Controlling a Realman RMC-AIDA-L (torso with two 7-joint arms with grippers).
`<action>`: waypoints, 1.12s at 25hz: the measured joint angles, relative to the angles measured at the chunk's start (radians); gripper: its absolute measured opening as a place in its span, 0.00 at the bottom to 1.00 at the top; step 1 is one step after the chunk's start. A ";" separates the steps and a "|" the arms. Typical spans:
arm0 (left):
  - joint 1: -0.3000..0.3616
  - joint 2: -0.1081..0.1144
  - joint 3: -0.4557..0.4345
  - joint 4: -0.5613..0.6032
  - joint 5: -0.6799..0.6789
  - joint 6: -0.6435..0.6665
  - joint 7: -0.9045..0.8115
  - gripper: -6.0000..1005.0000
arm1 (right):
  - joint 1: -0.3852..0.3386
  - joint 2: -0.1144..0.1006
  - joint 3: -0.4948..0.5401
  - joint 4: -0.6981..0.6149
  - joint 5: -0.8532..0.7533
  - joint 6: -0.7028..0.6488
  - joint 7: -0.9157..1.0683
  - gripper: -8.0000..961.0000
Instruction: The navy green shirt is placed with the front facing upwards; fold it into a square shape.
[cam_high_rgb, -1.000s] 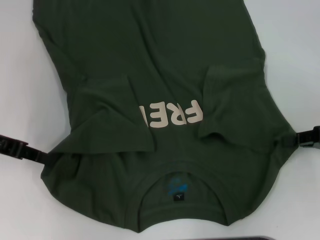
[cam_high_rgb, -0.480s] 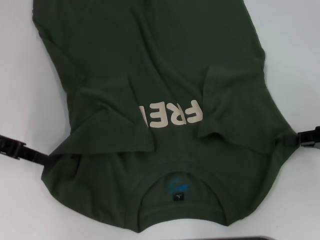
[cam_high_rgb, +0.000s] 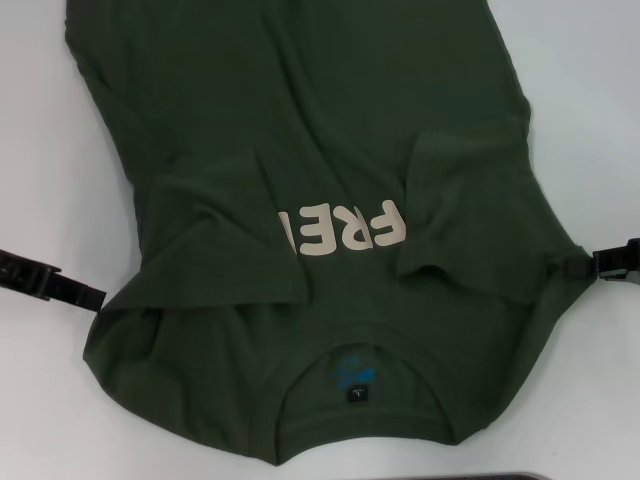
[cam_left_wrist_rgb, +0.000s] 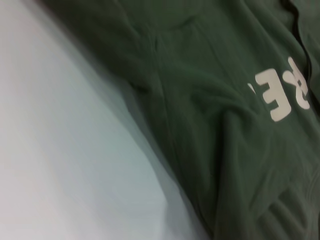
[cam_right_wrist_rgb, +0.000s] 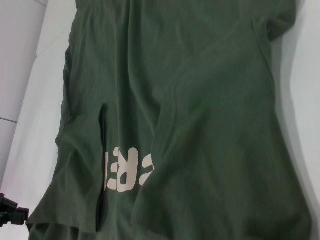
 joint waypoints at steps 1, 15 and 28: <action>0.000 0.001 -0.002 0.000 -0.001 0.000 -0.003 0.08 | 0.001 -0.001 0.000 0.000 0.000 0.000 0.000 0.05; -0.020 -0.013 -0.045 0.005 -0.019 0.012 -0.002 0.53 | 0.014 -0.008 0.000 0.001 0.000 0.002 0.000 0.05; 0.004 -0.005 -0.011 0.004 0.005 0.014 0.000 0.88 | 0.017 -0.003 0.000 0.001 0.000 0.006 -0.001 0.05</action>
